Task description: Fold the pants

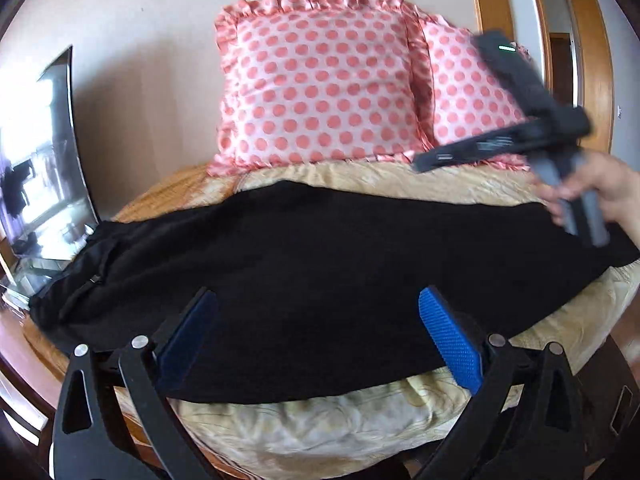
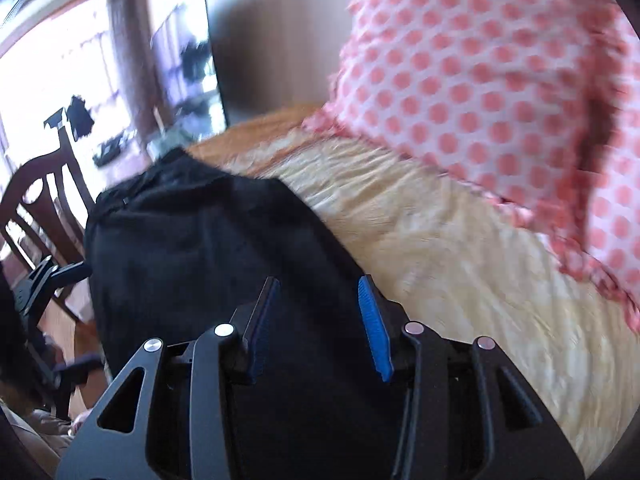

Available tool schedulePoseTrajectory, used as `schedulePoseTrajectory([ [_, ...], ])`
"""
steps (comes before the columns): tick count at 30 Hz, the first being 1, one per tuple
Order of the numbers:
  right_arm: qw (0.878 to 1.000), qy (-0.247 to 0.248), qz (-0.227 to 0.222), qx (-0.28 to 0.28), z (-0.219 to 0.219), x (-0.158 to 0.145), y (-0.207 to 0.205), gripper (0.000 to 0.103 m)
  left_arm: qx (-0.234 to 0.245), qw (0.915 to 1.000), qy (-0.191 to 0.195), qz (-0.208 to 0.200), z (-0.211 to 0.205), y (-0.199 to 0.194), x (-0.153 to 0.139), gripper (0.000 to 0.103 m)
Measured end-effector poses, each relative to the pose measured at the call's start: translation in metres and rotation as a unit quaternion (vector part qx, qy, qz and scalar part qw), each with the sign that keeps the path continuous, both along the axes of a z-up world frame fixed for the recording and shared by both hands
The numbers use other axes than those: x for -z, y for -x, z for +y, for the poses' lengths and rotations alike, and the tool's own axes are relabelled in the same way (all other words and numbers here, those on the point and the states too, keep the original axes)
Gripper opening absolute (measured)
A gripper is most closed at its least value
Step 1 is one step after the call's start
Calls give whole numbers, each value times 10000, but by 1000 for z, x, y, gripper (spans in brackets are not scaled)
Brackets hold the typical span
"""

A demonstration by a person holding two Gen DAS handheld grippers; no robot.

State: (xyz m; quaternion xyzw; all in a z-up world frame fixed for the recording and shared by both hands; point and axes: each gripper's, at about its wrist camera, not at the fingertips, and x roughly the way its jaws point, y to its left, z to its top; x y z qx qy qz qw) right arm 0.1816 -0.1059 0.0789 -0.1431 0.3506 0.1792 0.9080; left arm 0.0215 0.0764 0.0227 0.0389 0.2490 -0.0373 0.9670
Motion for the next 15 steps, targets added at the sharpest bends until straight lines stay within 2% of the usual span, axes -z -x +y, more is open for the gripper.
schedulePoseTrajectory([
  [2, 9987, 495, 60, -124, 17, 13, -19, 42, 26, 9996, 223, 164, 3, -4, 10, 101],
  [5, 9948, 962, 157, -291, 41, 29, -36, 38, 63, 9978, 540, 370, 14, -14, 22, 101],
  [9, 9924, 1159, 333, -251, 46, 41, -55, 38, 114, 9970, 675, 359, 20, -19, 30, 101],
  [13, 9939, 956, 493, -231, 38, 39, -63, 36, 145, 9979, 542, 311, 18, -20, 33, 101],
  [14, 9935, 950, 562, -287, 38, 41, -63, 26, 148, 9982, 507, 300, 17, -21, 34, 101],
  [15, 9931, 951, 592, -334, 41, 43, -63, 20, 150, 9983, 476, 288, 16, -20, 34, 101],
])
